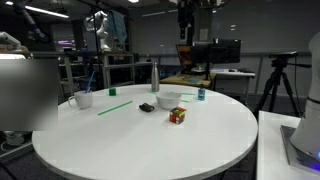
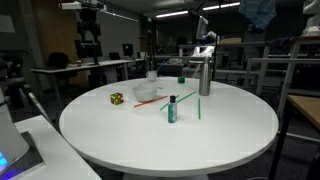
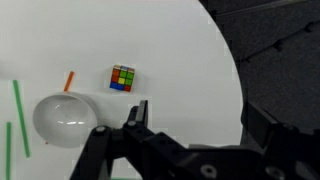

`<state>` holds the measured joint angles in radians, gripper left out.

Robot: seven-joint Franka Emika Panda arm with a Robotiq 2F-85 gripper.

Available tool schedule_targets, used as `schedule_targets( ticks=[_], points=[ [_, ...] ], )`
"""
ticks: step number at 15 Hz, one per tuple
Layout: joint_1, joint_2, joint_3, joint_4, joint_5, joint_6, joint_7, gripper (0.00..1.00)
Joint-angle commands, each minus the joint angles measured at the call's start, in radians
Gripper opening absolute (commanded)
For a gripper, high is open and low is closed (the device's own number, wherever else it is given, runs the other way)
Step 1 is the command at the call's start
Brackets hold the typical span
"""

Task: Put the Rubik's cube in the bowl

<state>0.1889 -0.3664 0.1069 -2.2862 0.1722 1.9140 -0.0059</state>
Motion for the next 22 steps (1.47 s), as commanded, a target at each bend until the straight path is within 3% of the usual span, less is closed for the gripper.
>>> schedule_targets(
  ticks=[1,5,13,22],
  points=[
    [-0.056,0.058,0.011,0.004,-0.128,0.091,0.004,1.0],
    [-0.102,0.133,0.008,0.011,-0.203,0.196,0.106,1.0],
    [-0.153,0.217,0.007,0.009,-0.251,0.29,0.489,1.0],
    [-0.148,0.361,-0.024,-0.008,-0.226,0.298,0.532,1.0]
  ],
)
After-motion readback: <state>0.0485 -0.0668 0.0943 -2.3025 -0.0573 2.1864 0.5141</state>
